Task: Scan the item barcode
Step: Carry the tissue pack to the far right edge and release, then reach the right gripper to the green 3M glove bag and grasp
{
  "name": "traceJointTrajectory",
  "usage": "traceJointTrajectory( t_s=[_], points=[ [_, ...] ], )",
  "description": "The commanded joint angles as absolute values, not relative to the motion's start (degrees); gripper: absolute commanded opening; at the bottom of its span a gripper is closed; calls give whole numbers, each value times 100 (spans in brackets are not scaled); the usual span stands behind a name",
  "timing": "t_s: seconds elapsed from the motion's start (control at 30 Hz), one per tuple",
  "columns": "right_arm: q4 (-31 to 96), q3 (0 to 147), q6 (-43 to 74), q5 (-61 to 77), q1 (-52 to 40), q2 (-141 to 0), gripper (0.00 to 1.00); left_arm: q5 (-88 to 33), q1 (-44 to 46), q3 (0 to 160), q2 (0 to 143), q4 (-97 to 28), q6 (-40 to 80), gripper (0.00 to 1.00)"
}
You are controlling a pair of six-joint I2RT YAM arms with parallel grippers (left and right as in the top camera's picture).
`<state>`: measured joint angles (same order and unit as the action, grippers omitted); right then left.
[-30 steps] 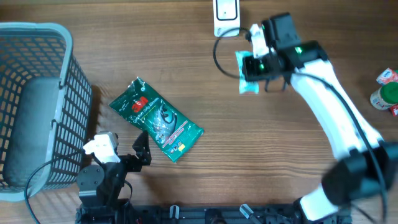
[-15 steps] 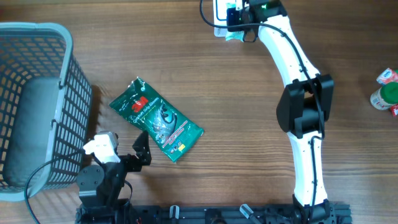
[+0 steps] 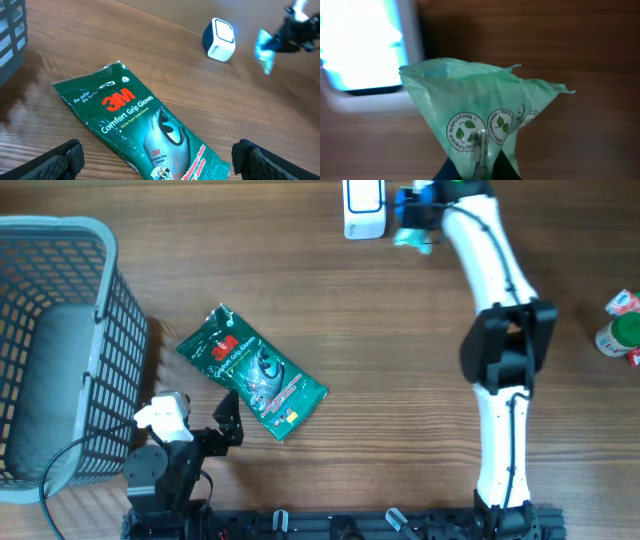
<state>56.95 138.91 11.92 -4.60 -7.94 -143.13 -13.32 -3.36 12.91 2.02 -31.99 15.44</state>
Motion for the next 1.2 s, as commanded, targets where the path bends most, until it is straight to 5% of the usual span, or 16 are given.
traceJointTrajectory(
  t_s=[0.0,0.37,0.47,0.53,0.57,0.63,0.67,0.7,1.0,1.17],
  points=[
    [5795,13928,1546,-1990,351,-14145,4,-1297,-309,1258,178,-3181,1588,100],
    [5621,13524,1210,-725,3098,-14252,5,-1297,-309,1258,178,-3181,1588,100],
    [5605,13526,1219,-349,3181,-14250,17,-1297,-309,1258,178,-3181,1588,100],
    [5669,13566,1253,-346,3151,-14237,32,-1297,-309,1258,178,-3181,1588,100],
    [5725,13607,1306,-349,3138,-14221,50,-1297,-309,1258,178,-3181,1588,100],
    [5887,13764,1448,-327,3135,-14112,69,-1297,-309,1258,178,-3181,1588,100],
    [5988,13876,1520,-329,3135,-14027,92,-1297,-309,1258,178,-3181,1588,100],
    [6055,13948,1540,-327,3135,-13926,99,-1297,-309,1258,178,-3181,1588,100],
    [6779,13983,2449,1406,2405,-11837,100,-1297,-309,1258,178,-3181,1588,100],
    [7728,13979,1144,2032,1083,-11605,100,-1297,-309,1258,178,-3181,1588,100]
  ],
)
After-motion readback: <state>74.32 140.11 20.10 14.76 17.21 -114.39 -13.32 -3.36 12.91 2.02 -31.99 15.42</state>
